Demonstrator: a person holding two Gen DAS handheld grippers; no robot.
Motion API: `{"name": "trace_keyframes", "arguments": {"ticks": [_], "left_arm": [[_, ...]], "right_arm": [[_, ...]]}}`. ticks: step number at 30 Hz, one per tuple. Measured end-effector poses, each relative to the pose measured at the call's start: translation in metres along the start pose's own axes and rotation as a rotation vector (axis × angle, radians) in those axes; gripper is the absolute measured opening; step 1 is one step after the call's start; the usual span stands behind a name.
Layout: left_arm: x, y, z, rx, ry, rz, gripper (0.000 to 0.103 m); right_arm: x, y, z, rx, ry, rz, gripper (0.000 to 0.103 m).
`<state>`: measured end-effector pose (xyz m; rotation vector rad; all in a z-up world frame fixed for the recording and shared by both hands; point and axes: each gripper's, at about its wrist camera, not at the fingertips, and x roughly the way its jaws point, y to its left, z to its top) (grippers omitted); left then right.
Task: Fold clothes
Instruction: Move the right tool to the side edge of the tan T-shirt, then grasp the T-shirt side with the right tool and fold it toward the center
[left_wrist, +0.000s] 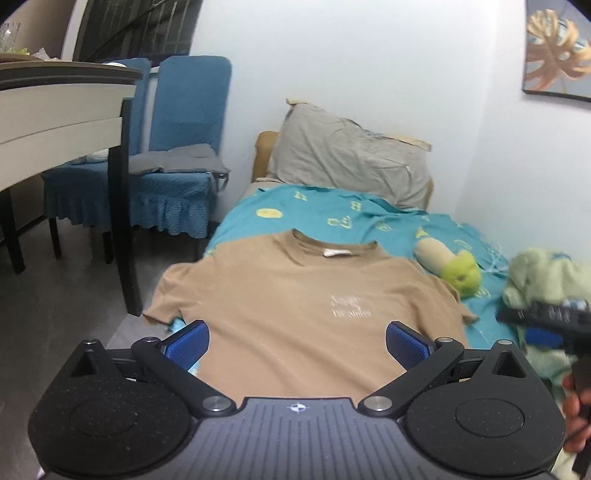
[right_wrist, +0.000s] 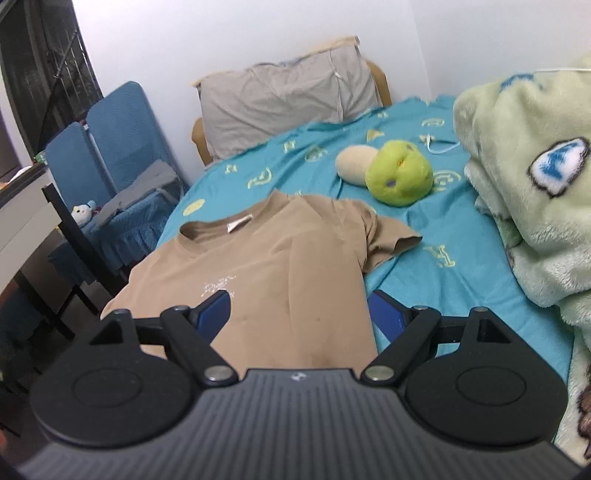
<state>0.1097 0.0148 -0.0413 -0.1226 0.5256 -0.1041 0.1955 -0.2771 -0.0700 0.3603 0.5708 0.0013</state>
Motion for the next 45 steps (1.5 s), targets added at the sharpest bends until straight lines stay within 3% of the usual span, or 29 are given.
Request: {"name": "trace_keyframes", "arguments": {"ticks": [7,13,20,28,32,35,39,42,44,45], "left_arm": [[0.004,-0.001,-0.021,0.025,-0.008,0.024,0.103],[0.015,0.000,-0.034,0.022,0.060,0.022,0.103],[0.022,-0.007,-0.037,0.060,0.064,0.033,0.103],[0.028,-0.006,-0.036,0.031,0.069,0.034,0.103],[0.035,0.001,-0.036,-0.017,0.095,0.022,0.103],[0.045,0.007,-0.036,-0.060,0.120,0.008,0.103],[0.065,0.012,-0.036,-0.093,0.152,-0.015,0.103],[0.079,0.012,-0.037,-0.092,0.164,-0.024,0.103],[0.088,0.011,-0.038,-0.091,0.172,-0.033,0.103],[0.091,0.011,-0.039,-0.090,0.176,-0.035,0.103]], "right_arm": [[0.001,0.011,-0.011,-0.063,-0.038,-0.012,0.084],[0.010,0.003,-0.015,-0.035,-0.036,-0.034,0.084],[0.027,-0.011,-0.017,0.011,-0.026,-0.075,0.084],[0.054,-0.059,-0.004,0.198,-0.040,-0.082,0.081],[0.089,-0.106,0.003,0.384,0.008,-0.101,0.072],[0.115,-0.135,0.000,0.528,0.031,-0.100,0.071],[0.145,-0.150,0.000,0.581,0.016,-0.074,0.070],[0.164,-0.152,0.006,0.562,-0.005,-0.045,0.061],[0.176,-0.147,0.011,0.527,0.000,-0.033,0.047],[0.183,-0.145,0.013,0.509,0.004,-0.027,0.034]]}}
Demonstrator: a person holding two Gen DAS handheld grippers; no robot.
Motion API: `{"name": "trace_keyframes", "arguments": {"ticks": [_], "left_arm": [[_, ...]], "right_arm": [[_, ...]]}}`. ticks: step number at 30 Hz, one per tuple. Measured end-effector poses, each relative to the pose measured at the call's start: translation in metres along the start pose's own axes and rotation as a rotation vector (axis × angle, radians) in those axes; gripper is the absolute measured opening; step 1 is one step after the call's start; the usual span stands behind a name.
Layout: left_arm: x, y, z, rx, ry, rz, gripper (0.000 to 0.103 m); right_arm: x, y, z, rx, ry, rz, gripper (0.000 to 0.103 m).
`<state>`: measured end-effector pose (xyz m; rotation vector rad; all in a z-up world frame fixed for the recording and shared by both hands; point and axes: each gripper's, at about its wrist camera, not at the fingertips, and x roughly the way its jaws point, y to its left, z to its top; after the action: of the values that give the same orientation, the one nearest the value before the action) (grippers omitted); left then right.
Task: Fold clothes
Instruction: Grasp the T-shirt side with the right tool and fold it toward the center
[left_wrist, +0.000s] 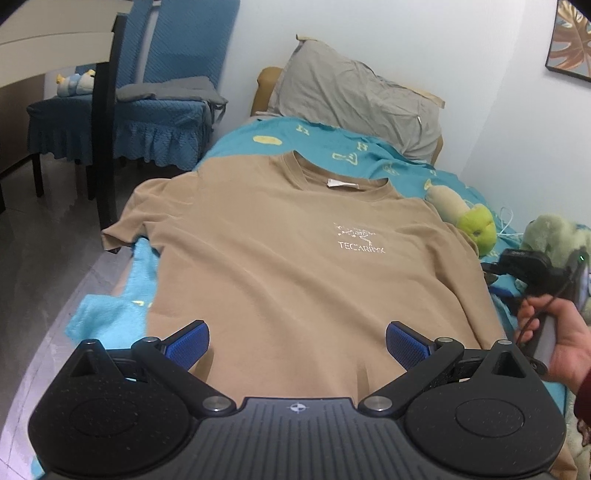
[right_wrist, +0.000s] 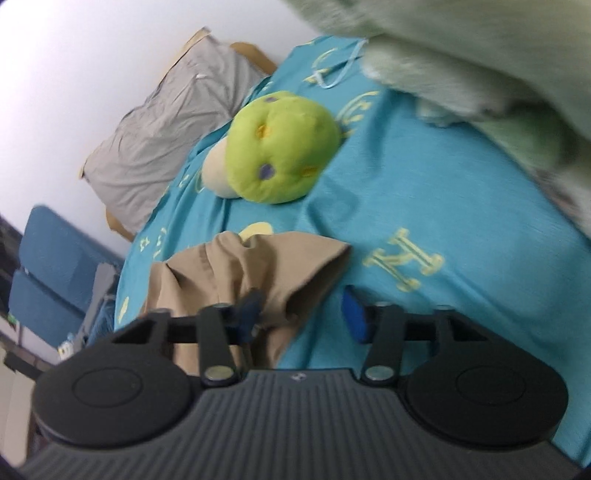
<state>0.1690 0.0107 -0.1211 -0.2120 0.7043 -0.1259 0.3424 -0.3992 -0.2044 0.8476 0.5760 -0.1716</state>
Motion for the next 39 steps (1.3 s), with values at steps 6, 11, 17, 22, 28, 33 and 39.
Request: {"name": "trace_keyframes", "arguments": {"ticks": [6,11,17,22,28,33,39], "left_arm": [[0.006,0.001,-0.002,-0.011,0.020,-0.002,0.103],[0.002,-0.002,-0.001,0.005,0.001,-0.003,0.103],[0.004,-0.006,0.000,0.036,-0.009,0.008,0.103],[0.001,-0.008,-0.001,0.050,-0.014,0.018,0.103],[-0.001,-0.005,-0.002,0.029,0.000,0.022,0.103],[-0.006,-0.002,-0.002,0.015,-0.007,0.028,0.103],[0.003,0.004,-0.002,-0.037,0.024,0.002,0.103]], "right_arm": [[0.003,0.035,0.019,-0.179,-0.072,-0.047,0.008],[-0.024,0.051,0.061,-0.260,-0.231,-0.156,0.007],[-0.028,0.045,0.079,-0.354,-0.221,-0.216,0.010],[-0.036,0.044,0.070,-0.347,-0.129,-0.129,0.080],[-0.059,0.029,0.039,-0.163,-0.013,0.005,0.086],[-0.047,-0.015,0.005,0.135,0.051,0.021,0.086],[-0.026,-0.037,-0.009,0.201,-0.082,0.042,0.087]]}}
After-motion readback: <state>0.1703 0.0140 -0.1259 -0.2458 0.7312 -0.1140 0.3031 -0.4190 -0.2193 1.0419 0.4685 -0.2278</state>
